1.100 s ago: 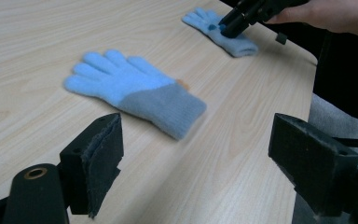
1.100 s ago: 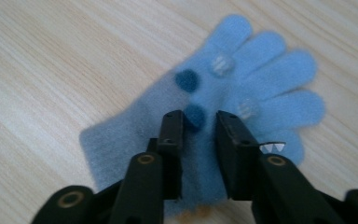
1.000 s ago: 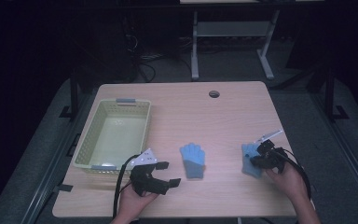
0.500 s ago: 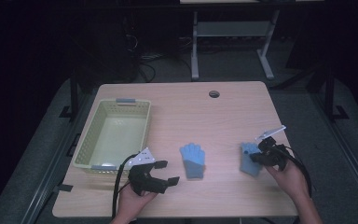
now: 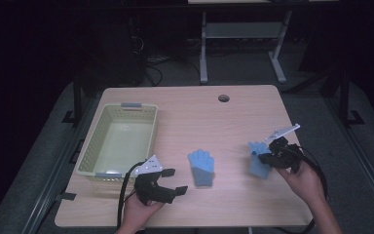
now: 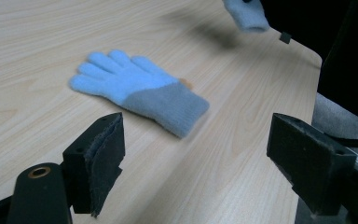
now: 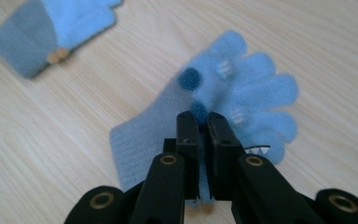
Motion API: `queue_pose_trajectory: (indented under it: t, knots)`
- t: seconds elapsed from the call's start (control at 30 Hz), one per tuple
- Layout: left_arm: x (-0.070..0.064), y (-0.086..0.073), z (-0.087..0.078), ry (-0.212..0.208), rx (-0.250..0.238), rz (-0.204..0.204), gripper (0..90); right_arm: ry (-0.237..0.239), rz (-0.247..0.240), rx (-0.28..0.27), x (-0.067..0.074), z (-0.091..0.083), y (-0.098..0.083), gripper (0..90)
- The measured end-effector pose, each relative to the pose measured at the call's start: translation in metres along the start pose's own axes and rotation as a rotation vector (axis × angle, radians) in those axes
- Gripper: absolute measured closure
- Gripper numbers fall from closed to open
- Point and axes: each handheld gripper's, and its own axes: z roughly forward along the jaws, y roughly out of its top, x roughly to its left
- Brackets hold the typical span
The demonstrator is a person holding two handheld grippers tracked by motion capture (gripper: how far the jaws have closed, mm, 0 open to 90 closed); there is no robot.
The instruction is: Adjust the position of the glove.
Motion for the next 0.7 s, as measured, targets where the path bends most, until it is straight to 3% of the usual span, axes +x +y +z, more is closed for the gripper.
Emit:
queue_pose_trajectory:
  t: [0.33, 0.7]
  knots:
    - [0.0, 0.0, 0.0, -0.003, 0.003, 0.006, 18.8, 0.043, -0.055, -0.031, 0.015, -0.014, 0.024, 85.0]
    - [0.0, 0.001, -0.001, 0.002, 0.004, 0.007, 18.8, 0.073, -0.118, -0.04, 0.033, -0.017, 0.048, 85.0]
